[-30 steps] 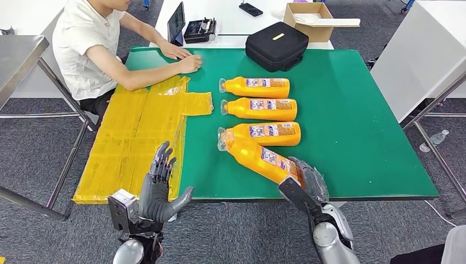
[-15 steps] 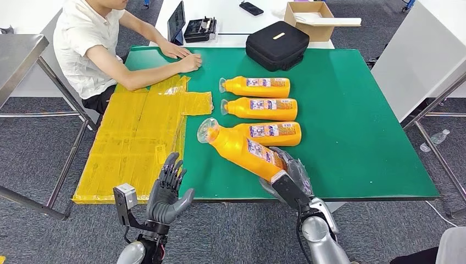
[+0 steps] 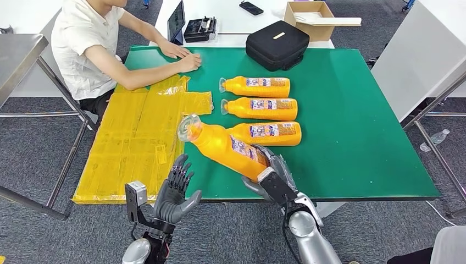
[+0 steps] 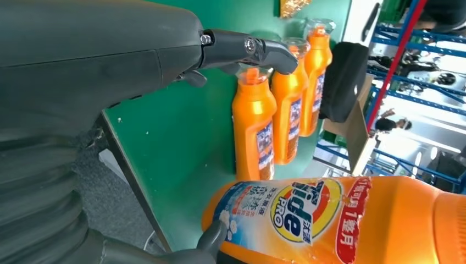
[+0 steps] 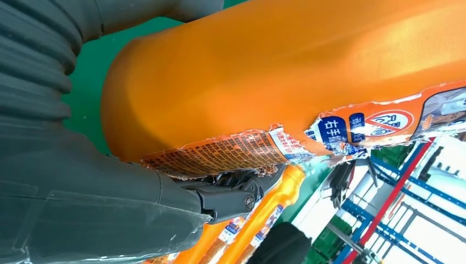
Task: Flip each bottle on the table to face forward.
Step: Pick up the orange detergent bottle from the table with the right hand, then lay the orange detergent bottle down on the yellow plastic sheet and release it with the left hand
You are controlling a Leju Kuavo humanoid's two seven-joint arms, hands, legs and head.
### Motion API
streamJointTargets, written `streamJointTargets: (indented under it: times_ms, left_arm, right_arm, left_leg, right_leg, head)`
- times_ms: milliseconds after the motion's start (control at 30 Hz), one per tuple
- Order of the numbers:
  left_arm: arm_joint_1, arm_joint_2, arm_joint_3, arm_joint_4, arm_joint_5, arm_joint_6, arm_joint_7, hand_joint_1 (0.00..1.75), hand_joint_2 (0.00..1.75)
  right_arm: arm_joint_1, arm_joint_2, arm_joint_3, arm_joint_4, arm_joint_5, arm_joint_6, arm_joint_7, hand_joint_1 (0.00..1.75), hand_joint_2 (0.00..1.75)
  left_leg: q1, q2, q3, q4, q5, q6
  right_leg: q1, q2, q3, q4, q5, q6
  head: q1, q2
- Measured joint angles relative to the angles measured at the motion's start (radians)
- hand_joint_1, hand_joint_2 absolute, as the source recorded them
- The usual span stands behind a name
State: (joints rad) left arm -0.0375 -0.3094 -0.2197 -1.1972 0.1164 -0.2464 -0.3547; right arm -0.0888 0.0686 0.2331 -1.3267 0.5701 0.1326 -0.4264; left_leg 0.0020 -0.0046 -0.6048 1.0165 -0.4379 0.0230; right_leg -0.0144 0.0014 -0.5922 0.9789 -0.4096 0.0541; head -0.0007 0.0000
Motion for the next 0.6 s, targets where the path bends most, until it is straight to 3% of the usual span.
streamJointTargets:
  times_ms: [300, 600]
  left_arm:
    - [-0.060, -0.001, -0.005, 0.031, -0.053, 0.027, -0.071, 0.00, 1.75]
    - [-0.090, -0.002, -0.033, 0.031, -0.051, 0.041, -0.091, 0.00, 1.75]
  right_arm:
    - [-0.048, 0.010, 0.097, 0.061, 0.008, 0.009, -0.007, 1.75, 1.75]
    - [-0.086, 0.036, 0.194, 0.119, 0.002, -0.003, -0.007, 1.67, 1.75]
  left_leg:
    - [0.000, 0.000, 0.000, 0.000, 0.000, 0.000]
    - [0.000, 0.000, 0.000, 0.000, 0.001, 0.000]
  right_leg:
    - [0.000, 0.000, 0.000, 0.000, 0.000, 0.000]
    - [0.000, 0.000, 0.000, 0.000, 0.000, 0.000]
  head:
    - [0.000, 0.000]
    - [0.000, 0.000]
